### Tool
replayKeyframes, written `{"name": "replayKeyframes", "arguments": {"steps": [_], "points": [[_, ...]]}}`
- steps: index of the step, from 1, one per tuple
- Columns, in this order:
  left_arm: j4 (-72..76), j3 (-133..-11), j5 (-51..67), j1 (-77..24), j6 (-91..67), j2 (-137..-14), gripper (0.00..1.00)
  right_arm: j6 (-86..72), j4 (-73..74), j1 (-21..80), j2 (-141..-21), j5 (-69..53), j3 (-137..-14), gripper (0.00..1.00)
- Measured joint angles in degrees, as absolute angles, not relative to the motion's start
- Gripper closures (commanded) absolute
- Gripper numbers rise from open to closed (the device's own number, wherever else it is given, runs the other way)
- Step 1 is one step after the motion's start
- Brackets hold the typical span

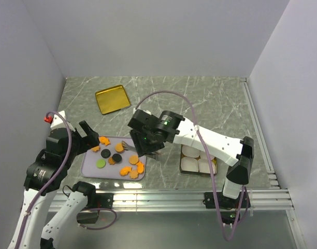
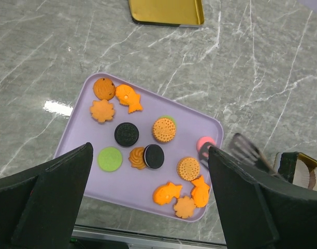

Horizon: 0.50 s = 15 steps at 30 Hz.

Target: Pack the cookies

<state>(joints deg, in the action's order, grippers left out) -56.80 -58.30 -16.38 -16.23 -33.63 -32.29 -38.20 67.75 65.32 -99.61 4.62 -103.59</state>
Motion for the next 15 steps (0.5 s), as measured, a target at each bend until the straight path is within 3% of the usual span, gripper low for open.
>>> {"name": "replayKeyframes", "arguments": {"steps": [15], "points": [[-56.1,-57.4,-14.3,-16.2,-32.4,-24.1,0.01,-38.0,62.5,67.7,-111.1,-4.7,-107.7,0.35]]}}
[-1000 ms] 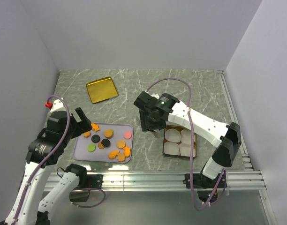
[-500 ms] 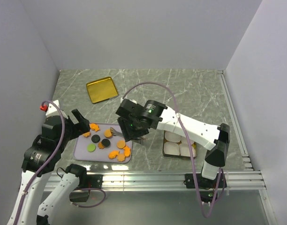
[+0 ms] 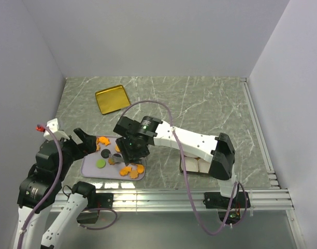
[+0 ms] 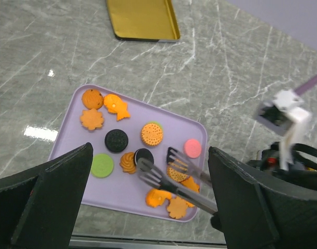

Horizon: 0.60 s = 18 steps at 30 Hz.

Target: Pack the cookies

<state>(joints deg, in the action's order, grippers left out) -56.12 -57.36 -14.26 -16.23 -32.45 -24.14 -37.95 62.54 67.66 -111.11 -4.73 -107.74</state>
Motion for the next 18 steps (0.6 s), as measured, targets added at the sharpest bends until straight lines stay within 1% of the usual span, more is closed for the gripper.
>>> {"name": "replayKeyframes", "arguments": {"steps": [6,18], "points": [[-55.7,-56.9,-13.0,-16.2,-32.1,-21.6,0.01,-37.9,61.5,68.2,-113.1,-6.7,-107.7,0.35],[-55.6,-56.6,-12.7,-16.2,-32.1,-21.5,0.01,-37.9,60.6,68.5,-114.7,-7.2,-107.8,0.36]]}}
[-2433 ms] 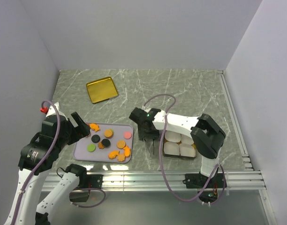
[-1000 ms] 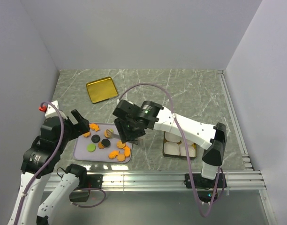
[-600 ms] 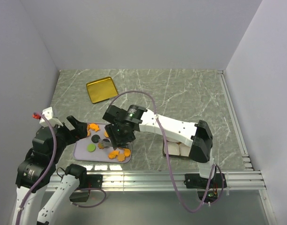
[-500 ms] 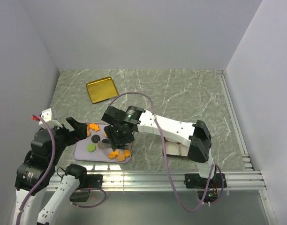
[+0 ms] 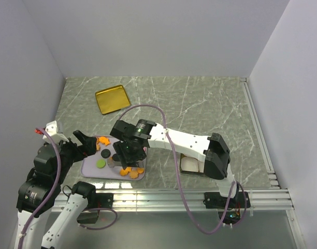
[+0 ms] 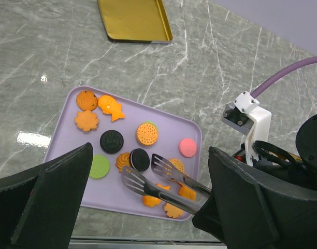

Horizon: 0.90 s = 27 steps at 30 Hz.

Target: Pack the cookies

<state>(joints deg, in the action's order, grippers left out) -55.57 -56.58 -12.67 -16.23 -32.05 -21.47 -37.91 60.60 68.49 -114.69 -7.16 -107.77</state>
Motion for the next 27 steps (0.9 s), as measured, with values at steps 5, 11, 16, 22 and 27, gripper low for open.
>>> {"name": "replayKeyframes", "arguments": {"steps": [5,11,16,22,27], "points": [[-55.5,-56.6,-12.6,-16.2,-32.1,-21.5,0.01,-38.1,60.4,68.5,-114.8,-7.2,-107.8,0.36],[-55.5,-56.5,-12.3,-16.2,-32.1,-21.5,0.01,-38.3,59.5,68.5,-115.9,-7.2,-107.8,0.37],[-55.5,-56.5,-11.9,-16.2,-32.1,-21.5,0.0,-38.7,59.1,68.5,-117.2,-7.2,-107.8,0.38],[-55.5,-56.5,-11.8,-16.2,-32.1,-21.5,0.01,-39.1,59.0,68.5,-117.6,-7.4,-107.8,0.41],[-55.5,-56.5,-11.8,-16.2,-32.0,-21.5,0.01,-39.6,59.0,68.5,-117.6,-7.6,-108.0,0.46]]}}
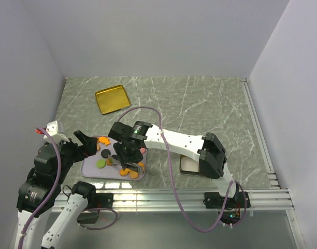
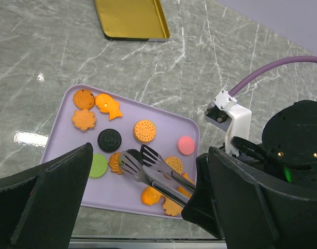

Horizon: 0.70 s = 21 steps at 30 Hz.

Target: Pack the cookies

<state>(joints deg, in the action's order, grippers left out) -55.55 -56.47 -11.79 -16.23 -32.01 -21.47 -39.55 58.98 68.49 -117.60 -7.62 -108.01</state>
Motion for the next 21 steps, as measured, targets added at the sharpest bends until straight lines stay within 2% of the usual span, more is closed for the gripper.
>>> {"name": "replayKeyframes", "arguments": {"steps": [21], "points": [[-55.3,-55.7,-10.2,-16.2,-30.8,-21.5,0.0,-41.3,61.0,68.4,-114.8,-5.1,-113.1,0.49]]}}
